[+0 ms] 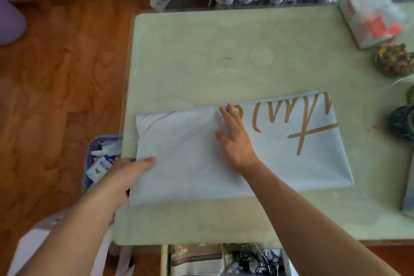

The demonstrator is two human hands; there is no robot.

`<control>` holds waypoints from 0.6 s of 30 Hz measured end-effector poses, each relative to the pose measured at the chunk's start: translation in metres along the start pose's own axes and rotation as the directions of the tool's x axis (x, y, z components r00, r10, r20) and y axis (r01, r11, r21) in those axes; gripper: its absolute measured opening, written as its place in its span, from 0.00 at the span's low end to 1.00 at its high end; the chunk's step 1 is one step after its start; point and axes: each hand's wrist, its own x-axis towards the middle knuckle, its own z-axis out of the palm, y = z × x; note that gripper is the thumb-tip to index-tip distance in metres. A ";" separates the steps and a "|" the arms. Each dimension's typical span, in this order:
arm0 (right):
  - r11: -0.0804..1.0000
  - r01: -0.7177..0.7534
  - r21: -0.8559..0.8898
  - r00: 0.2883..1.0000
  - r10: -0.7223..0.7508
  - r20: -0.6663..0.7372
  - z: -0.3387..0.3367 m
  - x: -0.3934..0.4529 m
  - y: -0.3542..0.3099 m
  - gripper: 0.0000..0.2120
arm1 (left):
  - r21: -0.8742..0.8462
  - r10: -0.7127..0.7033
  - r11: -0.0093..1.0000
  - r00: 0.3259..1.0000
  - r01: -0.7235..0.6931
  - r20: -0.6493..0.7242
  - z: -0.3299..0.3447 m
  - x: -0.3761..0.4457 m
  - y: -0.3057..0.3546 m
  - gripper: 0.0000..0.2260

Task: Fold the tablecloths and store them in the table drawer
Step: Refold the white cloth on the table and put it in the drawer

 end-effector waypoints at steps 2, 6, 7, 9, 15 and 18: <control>0.997 -0.048 0.060 0.998 0.045 0.049 -0.006 0.001 -0.010 0.29 | -0.118 -0.031 0.992 0.990 0.047 0.134 -0.010 -0.006 0.003 0.08; 0.990 -0.032 -0.139 0.990 0.051 0.131 -0.012 -0.017 -0.014 0.32 | -0.053 0.013 0.999 0.991 -0.006 0.137 -0.014 -0.008 0.004 0.10; 0.974 -0.021 -0.226 0.988 0.055 0.143 -0.011 -0.023 -0.012 0.33 | -0.019 0.016 1.000 0.993 -0.014 0.119 -0.014 -0.007 0.005 0.10; 0.943 -0.018 -0.332 0.989 0.066 0.133 -0.009 -0.030 -0.004 0.36 | 0.062 0.015 0.998 0.995 -0.021 0.100 -0.013 -0.003 0.007 0.11; 0.958 -0.020 -0.288 0.999 0.027 0.021 -0.002 -0.017 -0.005 0.37 | -0.002 -0.033 0.999 0.996 0.034 0.088 -0.008 0.007 0.004 0.18; 0.979 -0.053 -0.199 0.999 0.054 0.000 0.000 -0.008 -0.005 0.37 | -0.030 0.030 0.999 0.996 -0.028 0.082 -0.003 0.002 -0.001 0.12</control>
